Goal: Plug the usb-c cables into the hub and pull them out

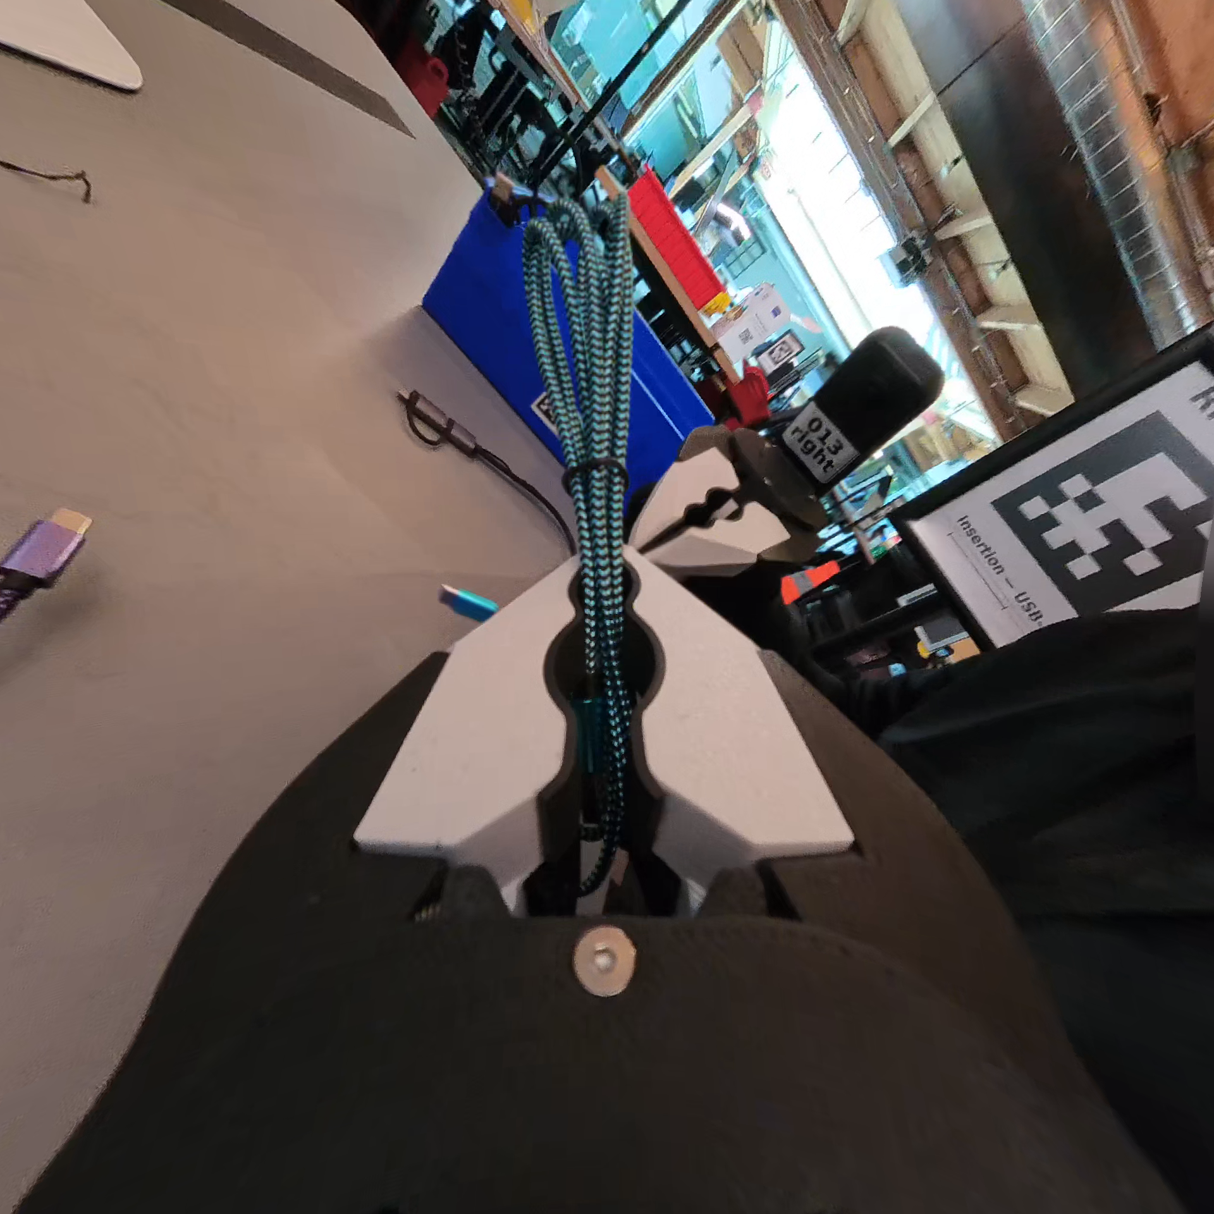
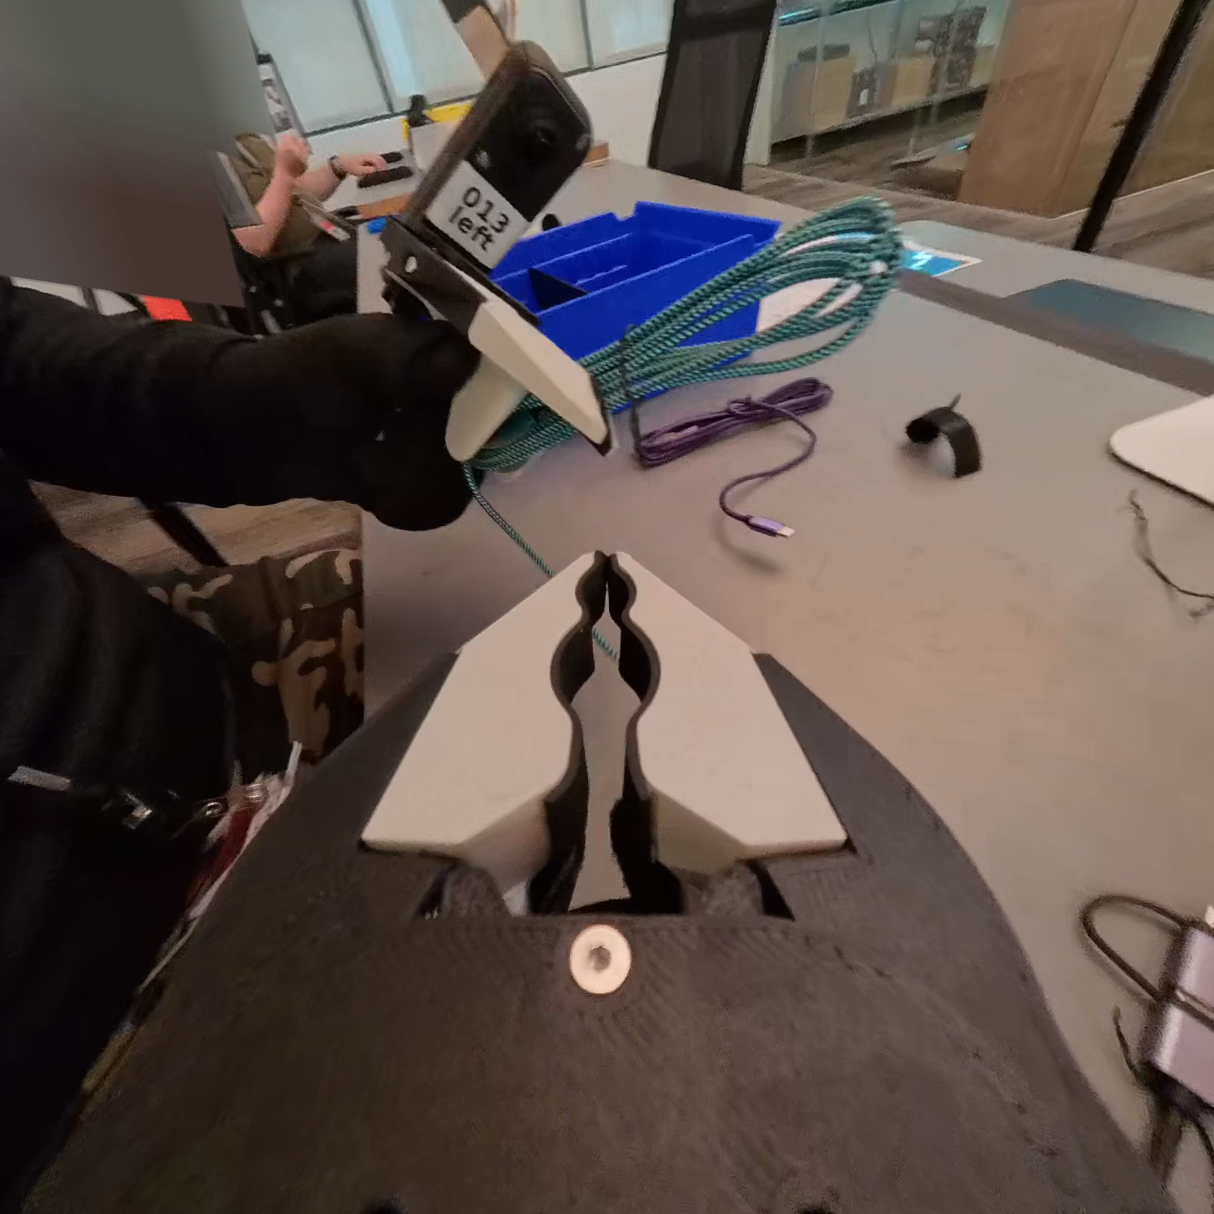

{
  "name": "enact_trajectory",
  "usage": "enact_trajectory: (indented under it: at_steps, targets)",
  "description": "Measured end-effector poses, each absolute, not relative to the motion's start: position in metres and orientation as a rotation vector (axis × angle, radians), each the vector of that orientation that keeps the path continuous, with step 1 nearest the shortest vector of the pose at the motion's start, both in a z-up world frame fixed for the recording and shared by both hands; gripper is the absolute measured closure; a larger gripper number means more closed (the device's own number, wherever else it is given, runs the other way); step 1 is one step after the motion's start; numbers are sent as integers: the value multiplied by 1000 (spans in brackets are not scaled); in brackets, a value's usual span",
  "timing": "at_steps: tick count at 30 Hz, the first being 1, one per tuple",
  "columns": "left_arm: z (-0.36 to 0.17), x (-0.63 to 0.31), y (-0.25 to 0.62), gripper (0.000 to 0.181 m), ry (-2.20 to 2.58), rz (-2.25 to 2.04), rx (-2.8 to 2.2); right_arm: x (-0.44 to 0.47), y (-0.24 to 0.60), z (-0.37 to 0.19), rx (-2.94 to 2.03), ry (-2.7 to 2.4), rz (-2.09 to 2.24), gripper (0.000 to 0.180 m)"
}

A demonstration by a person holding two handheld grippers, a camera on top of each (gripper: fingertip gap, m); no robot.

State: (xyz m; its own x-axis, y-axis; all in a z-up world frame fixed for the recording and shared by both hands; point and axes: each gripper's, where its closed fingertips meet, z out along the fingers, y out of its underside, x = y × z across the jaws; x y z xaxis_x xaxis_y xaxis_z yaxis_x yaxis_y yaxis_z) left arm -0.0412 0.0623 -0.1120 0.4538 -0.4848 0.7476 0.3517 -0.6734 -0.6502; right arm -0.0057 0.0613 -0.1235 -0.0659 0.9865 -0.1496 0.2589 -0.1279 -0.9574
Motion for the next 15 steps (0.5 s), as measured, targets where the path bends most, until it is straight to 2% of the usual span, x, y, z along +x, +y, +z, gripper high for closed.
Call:
enact_trajectory:
  at_steps: [6,11,15]
  targets:
    - [-114,-26,59,180,223,-1316,-1905,-5,70,-102,-1476,-1232,1370,180]
    - [-119,-18,58,180,288,-1303,-1935,-20,66,-109,-1559,-1235,1559,176]
    - [-124,-16,58,180,282,-1297,-1957,-26,63,-109,-1508,-1282,1465,174]
